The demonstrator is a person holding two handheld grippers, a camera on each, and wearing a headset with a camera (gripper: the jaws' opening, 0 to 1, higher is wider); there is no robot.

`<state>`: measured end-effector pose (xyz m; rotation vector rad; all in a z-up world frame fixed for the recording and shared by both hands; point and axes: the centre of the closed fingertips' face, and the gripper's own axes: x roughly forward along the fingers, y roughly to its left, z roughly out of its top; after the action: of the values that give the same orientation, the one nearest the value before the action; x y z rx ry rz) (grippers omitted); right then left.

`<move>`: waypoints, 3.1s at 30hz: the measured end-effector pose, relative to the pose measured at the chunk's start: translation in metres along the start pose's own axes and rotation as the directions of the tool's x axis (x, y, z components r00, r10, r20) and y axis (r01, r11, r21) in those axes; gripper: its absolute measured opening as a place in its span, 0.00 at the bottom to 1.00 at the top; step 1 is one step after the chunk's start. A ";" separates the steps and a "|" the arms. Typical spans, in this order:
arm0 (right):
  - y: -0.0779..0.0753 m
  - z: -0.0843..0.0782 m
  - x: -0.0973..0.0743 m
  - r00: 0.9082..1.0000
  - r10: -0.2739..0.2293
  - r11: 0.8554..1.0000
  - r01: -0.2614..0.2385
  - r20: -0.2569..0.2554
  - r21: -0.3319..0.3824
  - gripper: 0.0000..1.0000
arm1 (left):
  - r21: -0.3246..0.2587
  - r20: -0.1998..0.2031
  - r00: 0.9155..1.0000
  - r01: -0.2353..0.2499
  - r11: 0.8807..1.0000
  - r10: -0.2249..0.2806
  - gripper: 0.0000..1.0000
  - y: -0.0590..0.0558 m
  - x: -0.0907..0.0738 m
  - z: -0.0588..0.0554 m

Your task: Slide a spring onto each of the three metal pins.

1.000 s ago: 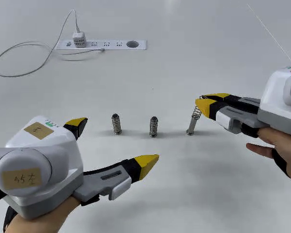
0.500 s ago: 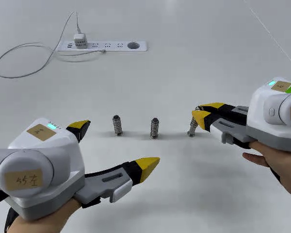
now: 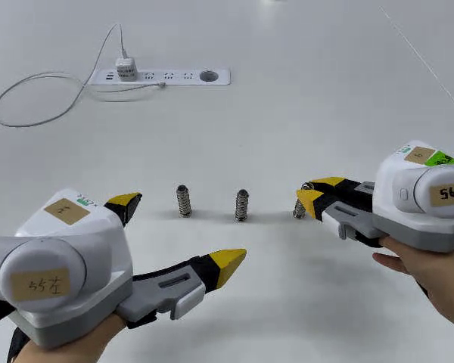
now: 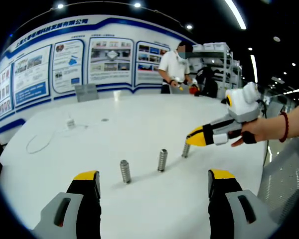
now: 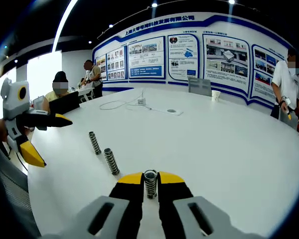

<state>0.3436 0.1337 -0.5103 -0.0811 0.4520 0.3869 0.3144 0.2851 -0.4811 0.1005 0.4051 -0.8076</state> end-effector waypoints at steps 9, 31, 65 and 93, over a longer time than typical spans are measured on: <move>0.000 -0.006 0.002 1.000 -0.001 1.000 0.002 -0.014 0.012 0.12 | -0.004 0.000 1.000 -0.008 1.000 0.008 0.90 0.004 -0.001 0.000; 0.008 0.003 -0.006 1.000 0.018 1.000 -0.017 -0.001 0.023 0.23 | -0.003 -0.009 1.000 -0.024 1.000 0.024 0.84 0.013 -0.003 -0.002; 0.036 0.002 -0.048 0.988 0.112 0.993 -0.106 -0.106 0.060 0.62 | -0.007 -0.063 0.998 0.015 1.000 -0.015 0.90 0.021 -0.013 0.000; 0.043 -0.005 -0.057 0.982 0.133 0.989 -0.123 -0.132 0.081 0.78 | -0.017 -0.089 0.996 0.027 0.999 -0.029 1.00 0.015 -0.019 -0.007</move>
<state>0.2783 0.1529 -0.4892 -0.0082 0.6082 0.4932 0.3115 0.3097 -0.4811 0.1169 0.4982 -0.8293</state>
